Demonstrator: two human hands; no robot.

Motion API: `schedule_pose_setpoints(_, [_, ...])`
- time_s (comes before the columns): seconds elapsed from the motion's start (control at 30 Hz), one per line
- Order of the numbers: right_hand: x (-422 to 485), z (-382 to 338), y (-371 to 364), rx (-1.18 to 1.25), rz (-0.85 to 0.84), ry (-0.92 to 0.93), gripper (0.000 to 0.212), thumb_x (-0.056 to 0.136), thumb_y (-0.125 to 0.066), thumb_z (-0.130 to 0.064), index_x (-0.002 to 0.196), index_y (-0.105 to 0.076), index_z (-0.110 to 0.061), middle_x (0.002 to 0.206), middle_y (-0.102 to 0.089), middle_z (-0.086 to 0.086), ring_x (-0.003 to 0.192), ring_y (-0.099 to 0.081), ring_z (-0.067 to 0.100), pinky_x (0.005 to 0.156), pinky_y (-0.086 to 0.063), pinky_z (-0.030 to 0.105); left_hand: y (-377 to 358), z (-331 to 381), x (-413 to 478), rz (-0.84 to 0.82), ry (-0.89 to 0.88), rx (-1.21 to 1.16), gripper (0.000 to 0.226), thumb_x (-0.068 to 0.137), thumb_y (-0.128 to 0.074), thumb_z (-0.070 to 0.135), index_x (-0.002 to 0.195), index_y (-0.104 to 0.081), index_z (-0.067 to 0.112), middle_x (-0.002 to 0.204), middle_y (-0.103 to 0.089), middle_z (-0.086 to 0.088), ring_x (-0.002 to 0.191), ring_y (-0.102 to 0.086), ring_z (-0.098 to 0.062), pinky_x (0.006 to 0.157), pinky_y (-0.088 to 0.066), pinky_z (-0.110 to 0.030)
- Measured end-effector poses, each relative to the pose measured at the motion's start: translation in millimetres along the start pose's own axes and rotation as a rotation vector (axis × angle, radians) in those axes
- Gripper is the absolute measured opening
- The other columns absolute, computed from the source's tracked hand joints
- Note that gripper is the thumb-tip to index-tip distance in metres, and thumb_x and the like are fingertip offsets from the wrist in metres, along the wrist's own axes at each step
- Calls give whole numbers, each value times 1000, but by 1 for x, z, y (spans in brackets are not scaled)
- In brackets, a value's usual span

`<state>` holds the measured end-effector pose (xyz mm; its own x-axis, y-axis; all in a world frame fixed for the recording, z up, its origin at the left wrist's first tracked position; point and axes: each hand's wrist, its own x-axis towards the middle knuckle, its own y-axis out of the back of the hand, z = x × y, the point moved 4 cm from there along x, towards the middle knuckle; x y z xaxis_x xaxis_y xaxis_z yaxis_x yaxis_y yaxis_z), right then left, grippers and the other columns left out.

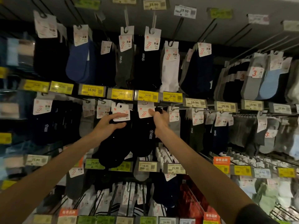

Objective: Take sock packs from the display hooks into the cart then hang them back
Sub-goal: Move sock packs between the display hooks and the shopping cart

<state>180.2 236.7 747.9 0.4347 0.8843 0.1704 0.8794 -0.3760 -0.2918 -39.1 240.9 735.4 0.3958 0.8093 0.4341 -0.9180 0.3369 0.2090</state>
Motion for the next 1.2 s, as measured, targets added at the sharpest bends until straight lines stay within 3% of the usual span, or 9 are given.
schedule_pose_setpoints(0.1, [10, 5, -4, -30, 47, -9, 17, 89, -66, -10, 95, -52, -17, 106, -67, 14, 94, -67, 29, 87, -56, 44, 4, 1, 1, 33, -25, 38, 33, 93, -64, 8, 122, -66, 25, 120, -55, 16, 93, -58, 14, 73, -45, -3])
schedule_pose_setpoints(0.27, [36, 16, -9, -77, 73, -35, 47, 88, -70, -20, 125, -42, -15, 124, -59, 15, 107, -61, 31, 95, -52, 48, 10, -5, 8, 38, -17, 72, 33, 92, -66, 7, 118, -67, 27, 122, -56, 13, 119, -52, -10, 94, -43, -19])
schedule_pose_setpoints(0.4, [56, 15, -7, -190, 139, 43, 55, 91, -68, -21, 136, -40, -6, 122, -55, 8, 115, -57, 31, 96, -49, 38, 13, -8, 11, 67, 6, 104, 36, 92, -66, 9, 126, -65, 24, 126, -53, 12, 119, -46, -5, 80, -41, -7])
schedule_pose_setpoints(0.53, [77, 22, -11, -285, 182, 90, 35, 90, -67, -23, 116, -50, -6, 115, -58, 9, 111, -57, 31, 95, -49, 40, 15, -14, 15, 93, 20, 43, 56, 89, -69, 6, 135, -53, 36, 127, -54, 13, 122, -53, -18, 85, -48, -18])
schedule_pose_setpoints(0.7, [120, 48, -20, -469, 137, -22, 58, 93, -59, -38, 135, -45, -1, 134, -55, 18, 120, -54, 37, 99, -47, 45, 13, -26, 21, 73, 25, 0, 115, 72, -87, 27, 147, -7, 60, 157, -32, 9, 143, -32, -17, 117, -29, -48])
schedule_pose_setpoints(0.77, [120, 52, -22, -501, 139, -33, 59, 96, -54, -39, 138, -37, -2, 136, -52, 21, 121, -52, 39, 100, -46, 45, 9, -28, 24, 96, 55, -41, 112, 75, -85, 22, 149, -6, 52, 149, -42, 7, 138, -40, -20, 112, -38, -41])
schedule_pose_setpoints(0.9, [86, 52, -17, -642, 187, 64, 60, 97, -50, -39, 143, -32, -6, 142, -42, 21, 128, -44, 37, 102, -39, 39, -7, -33, 22, 138, 21, -38, 85, 81, -78, 10, 142, -26, 36, 123, -55, 14, 120, -54, -13, 77, -49, -15])
schedule_pose_setpoints(1.07, [39, 61, -14, -221, -45, 65, 32, 99, -52, -34, 119, -58, -11, 123, -63, 9, 108, -59, 20, 98, -47, 37, -22, -44, 13, 203, 44, -156, 80, 74, -84, 17, 139, -41, 38, 124, -62, 9, 107, -61, -6, 74, -54, -19])
schedule_pose_setpoints(1.2, [2, 71, -22, -180, -334, -58, 68, 83, -61, -64, 139, -39, -33, 132, -57, -8, 124, -52, 14, 107, -43, 38, -37, -45, 9, 196, 9, -133, 84, 72, -86, 19, 138, -43, 46, 126, -60, 15, 115, -58, -6, 88, -53, -26])
